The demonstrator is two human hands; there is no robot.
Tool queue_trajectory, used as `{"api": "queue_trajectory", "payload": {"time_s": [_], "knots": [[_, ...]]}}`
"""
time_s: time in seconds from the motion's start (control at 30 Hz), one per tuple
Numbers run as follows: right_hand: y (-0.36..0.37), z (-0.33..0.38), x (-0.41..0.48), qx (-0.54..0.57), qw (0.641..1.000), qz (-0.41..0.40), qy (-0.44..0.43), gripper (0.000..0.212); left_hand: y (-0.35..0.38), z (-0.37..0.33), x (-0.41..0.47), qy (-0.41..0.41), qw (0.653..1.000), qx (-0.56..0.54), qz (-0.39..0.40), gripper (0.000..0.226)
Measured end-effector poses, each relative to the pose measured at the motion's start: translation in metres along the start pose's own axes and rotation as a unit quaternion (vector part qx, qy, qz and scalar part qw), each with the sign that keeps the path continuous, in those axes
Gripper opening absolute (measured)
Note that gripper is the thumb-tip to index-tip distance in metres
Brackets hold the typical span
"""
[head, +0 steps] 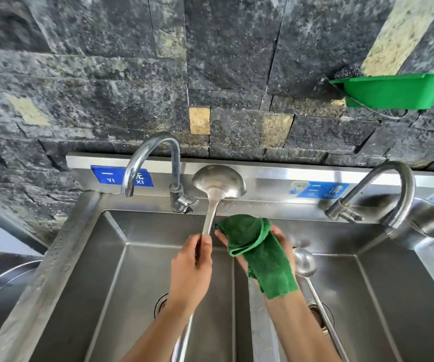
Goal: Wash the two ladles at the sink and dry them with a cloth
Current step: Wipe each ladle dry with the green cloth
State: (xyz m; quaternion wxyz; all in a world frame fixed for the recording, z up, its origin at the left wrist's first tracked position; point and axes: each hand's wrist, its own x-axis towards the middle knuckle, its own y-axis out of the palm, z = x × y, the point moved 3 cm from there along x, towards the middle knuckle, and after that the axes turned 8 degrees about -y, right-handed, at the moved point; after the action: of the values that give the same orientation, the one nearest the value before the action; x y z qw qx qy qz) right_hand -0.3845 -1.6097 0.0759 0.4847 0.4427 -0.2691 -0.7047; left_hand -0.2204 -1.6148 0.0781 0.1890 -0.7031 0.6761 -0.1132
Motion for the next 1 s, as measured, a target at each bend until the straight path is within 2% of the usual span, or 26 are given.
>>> {"api": "queue_trajectory", "payload": {"time_s": [0.07, 0.13, 0.17, 0.23, 0.27, 0.3, 0.33, 0.4, 0.43, 0.47, 0.5, 0.53, 0.6, 0.63, 0.67, 0.77, 0.9, 1.0], "knots": [[0.013, 0.005, 0.008, -0.199, 0.98, -0.01, 0.021, 0.015, 0.004, 0.006, -0.001, 0.009, 1.0, 0.001, 0.012, 0.025], [0.034, 0.0, 0.015, -0.349, 0.937, -0.031, 0.006, 0.015, 0.009, 0.013, -0.004, 0.022, 1.0, 0.01, 0.014, 0.021], [0.041, -0.006, 0.014, -0.39, 0.92, -0.028, -0.005, 0.015, 0.011, 0.016, -0.006, 0.024, 0.999, 0.019, 0.019, 0.017], [0.05, -0.02, 0.01, -0.365, 0.929, -0.057, -0.028, 0.013, 0.016, 0.018, -0.01, 0.011, 0.999, -0.001, 0.036, 0.018], [0.052, -0.023, 0.01, -0.375, 0.922, -0.076, -0.055, 0.019, 0.017, 0.019, -0.011, -0.011, 0.998, -0.047, 0.047, 0.023], [0.053, -0.021, 0.01, -0.427, 0.896, -0.078, -0.091, 0.026, 0.019, 0.021, -0.013, -0.035, 0.993, -0.094, 0.058, 0.027], [0.054, -0.018, 0.012, -0.503, 0.852, -0.069, -0.125, 0.035, 0.021, 0.022, -0.015, -0.056, 0.988, -0.124, 0.074, 0.026], [0.054, -0.01, 0.017, -0.662, 0.727, -0.07, -0.169, 0.05, 0.023, 0.02, -0.018, -0.069, 0.982, -0.137, 0.111, 0.018], [0.053, -0.007, 0.02, -0.697, 0.69, -0.069, -0.182, 0.055, 0.023, 0.019, -0.019, -0.069, 0.98, -0.136, 0.124, 0.022], [0.051, -0.008, 0.022, -0.71, 0.677, -0.065, -0.181, 0.058, 0.023, 0.019, -0.02, -0.071, 0.98, -0.13, 0.132, 0.024], [0.049, -0.01, 0.024, -0.702, 0.687, -0.057, -0.178, 0.058, 0.021, 0.02, -0.021, -0.075, 0.981, -0.119, 0.135, 0.023], [0.047, -0.013, 0.025, -0.671, 0.72, -0.055, -0.166, 0.056, 0.02, 0.021, -0.021, -0.081, 0.981, -0.113, 0.138, 0.02], [0.043, -0.018, 0.027, -0.568, 0.81, -0.061, -0.134, 0.05, 0.018, 0.022, -0.02, -0.083, 0.982, -0.089, 0.143, 0.024], [0.04, -0.021, 0.029, -0.519, 0.844, -0.069, -0.118, 0.048, 0.017, 0.02, -0.018, -0.074, 0.984, -0.069, 0.147, 0.028], [0.038, -0.021, 0.031, -0.487, 0.863, -0.079, -0.108, 0.046, 0.017, 0.018, -0.017, -0.065, 0.984, -0.062, 0.156, 0.03], [0.039, -0.009, 0.038, -0.442, 0.882, -0.118, -0.115, 0.041, 0.016, 0.017, -0.019, -0.062, 0.976, -0.082, 0.193, 0.019], [0.053, 0.029, 0.05, -0.405, 0.89, -0.145, -0.151, 0.027, 0.01, 0.037, -0.045, -0.076, 0.947, -0.113, 0.29, 0.035], [0.064, 0.046, 0.055, -0.408, 0.88, -0.152, -0.193, 0.034, 0.006, 0.047, -0.053, -0.074, 0.956, -0.099, 0.267, 0.039]]}}
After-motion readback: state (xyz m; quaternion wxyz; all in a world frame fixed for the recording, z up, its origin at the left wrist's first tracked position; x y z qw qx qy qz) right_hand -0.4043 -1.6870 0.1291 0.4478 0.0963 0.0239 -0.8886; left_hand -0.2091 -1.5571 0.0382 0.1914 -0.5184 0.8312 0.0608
